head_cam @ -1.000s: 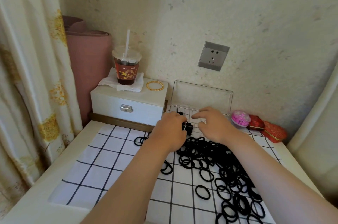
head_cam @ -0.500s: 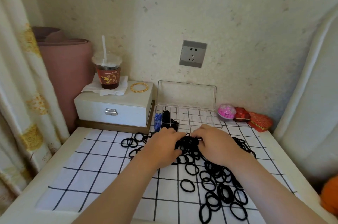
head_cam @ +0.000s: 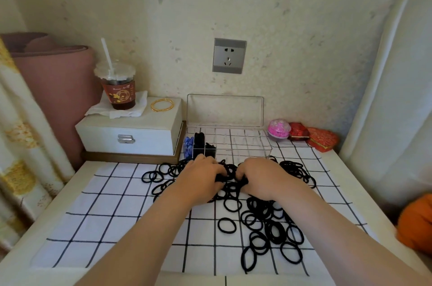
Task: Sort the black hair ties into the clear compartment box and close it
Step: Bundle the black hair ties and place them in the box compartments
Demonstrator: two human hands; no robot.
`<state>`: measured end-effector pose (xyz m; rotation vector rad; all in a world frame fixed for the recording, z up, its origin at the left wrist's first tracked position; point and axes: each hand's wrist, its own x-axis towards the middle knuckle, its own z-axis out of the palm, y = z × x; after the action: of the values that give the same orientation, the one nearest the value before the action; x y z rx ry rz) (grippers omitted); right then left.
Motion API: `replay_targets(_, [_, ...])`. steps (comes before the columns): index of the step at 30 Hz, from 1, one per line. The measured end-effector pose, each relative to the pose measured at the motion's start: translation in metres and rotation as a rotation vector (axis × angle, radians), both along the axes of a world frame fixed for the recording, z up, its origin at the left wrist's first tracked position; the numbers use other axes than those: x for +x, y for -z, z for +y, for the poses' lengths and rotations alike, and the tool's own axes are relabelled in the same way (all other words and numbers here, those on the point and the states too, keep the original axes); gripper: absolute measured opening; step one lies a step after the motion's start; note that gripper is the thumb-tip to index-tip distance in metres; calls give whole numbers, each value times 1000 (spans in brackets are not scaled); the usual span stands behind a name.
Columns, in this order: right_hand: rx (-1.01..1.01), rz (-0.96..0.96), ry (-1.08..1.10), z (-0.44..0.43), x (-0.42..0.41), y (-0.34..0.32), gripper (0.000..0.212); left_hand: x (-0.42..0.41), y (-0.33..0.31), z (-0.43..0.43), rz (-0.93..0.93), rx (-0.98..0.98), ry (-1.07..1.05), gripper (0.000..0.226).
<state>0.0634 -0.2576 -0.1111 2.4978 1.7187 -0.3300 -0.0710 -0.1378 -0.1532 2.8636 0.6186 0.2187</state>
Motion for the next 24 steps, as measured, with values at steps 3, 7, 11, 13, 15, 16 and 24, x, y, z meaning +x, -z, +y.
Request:
replay_targets(3, [72,50,15,-1,4,2,33,-6,-4,6,0,-43,-36,34])
replay_targets(7, [299,342,102,0,15,1,20,-8,-11,9,-98,-70,-83,33])
replay_targets(11, [444,652,192,2,19,-4,9,-6,-25,2,-303,-367,-135,44])
replay_targets(13, [479,755,233,2,18,-6,5,-5,-35,-4,-372,-668,-150,45])
replay_targets(15, [471,823,231,1,15,-9,9,-4,-42,-10,-409,-859,-132,40])
replay_targets(16, [461,858,221,0,14,-11,12,-3,-43,-11,-414,-882,-120,37])
replay_targets(24, [433,998,342,2,10,-12,36,-5,-40,-7,-404,-1090,-161,26])
